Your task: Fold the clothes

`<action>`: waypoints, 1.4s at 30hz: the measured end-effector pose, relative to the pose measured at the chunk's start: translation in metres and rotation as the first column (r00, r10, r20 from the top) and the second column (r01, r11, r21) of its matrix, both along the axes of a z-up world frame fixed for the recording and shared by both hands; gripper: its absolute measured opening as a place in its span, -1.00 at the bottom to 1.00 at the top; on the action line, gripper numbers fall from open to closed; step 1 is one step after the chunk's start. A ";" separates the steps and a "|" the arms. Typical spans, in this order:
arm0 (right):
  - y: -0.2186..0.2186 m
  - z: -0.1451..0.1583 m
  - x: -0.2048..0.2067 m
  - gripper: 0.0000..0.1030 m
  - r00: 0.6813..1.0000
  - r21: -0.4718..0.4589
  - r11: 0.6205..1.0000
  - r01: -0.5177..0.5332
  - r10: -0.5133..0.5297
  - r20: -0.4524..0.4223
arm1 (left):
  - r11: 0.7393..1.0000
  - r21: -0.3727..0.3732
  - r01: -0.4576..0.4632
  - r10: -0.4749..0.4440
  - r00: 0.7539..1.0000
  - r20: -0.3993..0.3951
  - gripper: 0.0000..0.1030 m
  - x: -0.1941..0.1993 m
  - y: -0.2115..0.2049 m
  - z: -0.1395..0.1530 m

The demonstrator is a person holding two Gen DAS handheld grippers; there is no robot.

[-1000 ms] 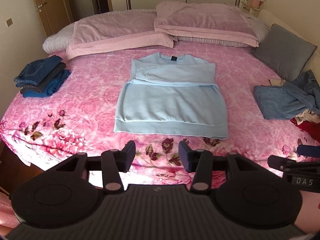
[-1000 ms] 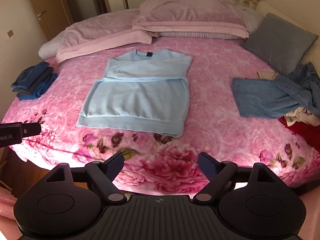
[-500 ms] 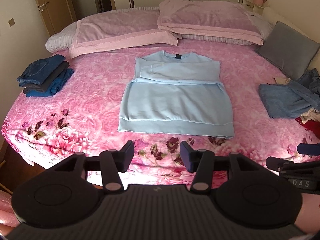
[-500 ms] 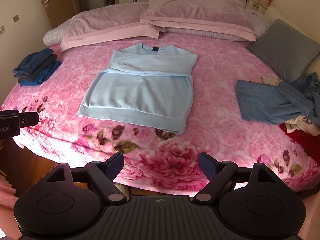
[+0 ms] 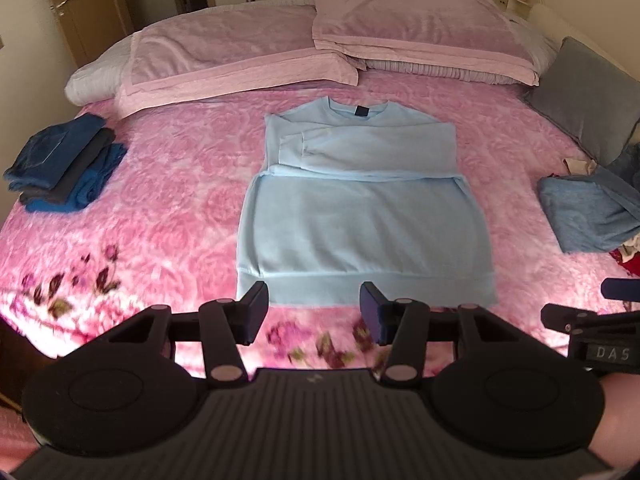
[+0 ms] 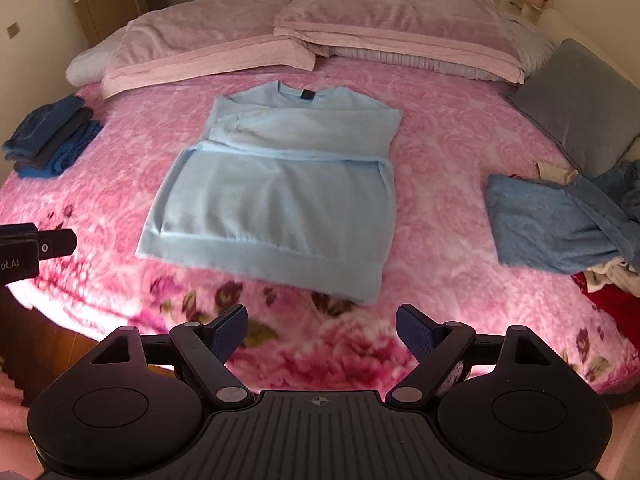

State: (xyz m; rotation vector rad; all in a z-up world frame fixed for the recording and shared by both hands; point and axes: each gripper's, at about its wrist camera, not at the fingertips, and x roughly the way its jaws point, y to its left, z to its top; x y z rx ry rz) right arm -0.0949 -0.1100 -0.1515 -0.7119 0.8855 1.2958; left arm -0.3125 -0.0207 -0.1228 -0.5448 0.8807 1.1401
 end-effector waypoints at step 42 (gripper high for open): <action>0.094 -0.236 0.159 0.08 0.798 -0.107 0.926 0.363 -0.368 -0.477 | 0.909 -0.416 0.016 0.218 0.833 0.508 -0.11 -0.163 0.242 -0.288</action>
